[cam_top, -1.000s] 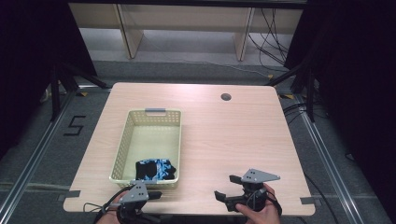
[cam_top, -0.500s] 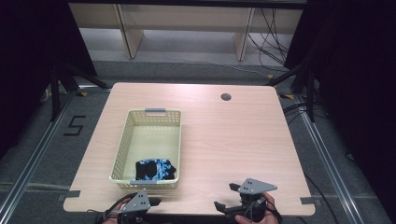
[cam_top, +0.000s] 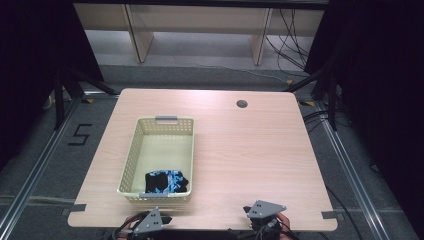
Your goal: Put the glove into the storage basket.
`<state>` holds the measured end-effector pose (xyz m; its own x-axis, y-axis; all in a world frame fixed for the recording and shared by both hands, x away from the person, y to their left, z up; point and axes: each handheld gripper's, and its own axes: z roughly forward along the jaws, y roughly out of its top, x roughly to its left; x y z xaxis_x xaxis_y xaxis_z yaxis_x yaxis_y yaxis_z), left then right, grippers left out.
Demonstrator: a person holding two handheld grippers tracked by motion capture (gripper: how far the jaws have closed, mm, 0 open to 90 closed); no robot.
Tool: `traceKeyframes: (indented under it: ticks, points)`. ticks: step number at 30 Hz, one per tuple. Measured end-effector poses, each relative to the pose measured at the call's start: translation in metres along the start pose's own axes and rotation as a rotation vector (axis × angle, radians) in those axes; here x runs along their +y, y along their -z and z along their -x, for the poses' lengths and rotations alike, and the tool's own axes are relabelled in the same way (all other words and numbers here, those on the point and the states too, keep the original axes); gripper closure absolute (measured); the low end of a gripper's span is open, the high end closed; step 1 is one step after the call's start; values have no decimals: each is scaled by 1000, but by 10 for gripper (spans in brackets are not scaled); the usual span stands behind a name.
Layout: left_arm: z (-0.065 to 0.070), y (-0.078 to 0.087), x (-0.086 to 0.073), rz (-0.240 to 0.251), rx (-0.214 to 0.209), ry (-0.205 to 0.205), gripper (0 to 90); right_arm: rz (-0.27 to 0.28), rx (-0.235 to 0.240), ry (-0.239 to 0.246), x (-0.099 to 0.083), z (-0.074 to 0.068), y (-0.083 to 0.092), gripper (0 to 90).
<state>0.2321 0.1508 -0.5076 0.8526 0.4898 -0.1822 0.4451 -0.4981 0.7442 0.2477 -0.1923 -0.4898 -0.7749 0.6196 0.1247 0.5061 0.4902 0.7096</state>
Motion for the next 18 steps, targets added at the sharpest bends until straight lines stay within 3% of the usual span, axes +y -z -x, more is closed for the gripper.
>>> traceKeyframes:
  ticks: [3,4,7,8,13,14,16,18]
  points:
    - [0,-1,0,17,-3,3,159,-2,10,6,0,0,0,161]
    - [-2,0,0,7,0,-19,159,-4,4,2,0,0,0,161]
    - [-2,0,0,5,-2,-19,159,1,-6,4,0,1,0,161]
    - [0,-1,0,3,-3,13,159,0,-8,4,0,1,0,161]
    - [0,-1,0,6,-8,15,159,-1,-2,3,0,1,0,161]
    - [-2,-1,0,3,-3,-21,159,-2,-5,3,-1,1,0,161]
    - [-1,-1,0,5,0,8,159,-10,-8,-10,-1,1,0,161]
    - [-1,-1,0,-2,2,10,159,-8,-1,-8,-1,1,0,161]
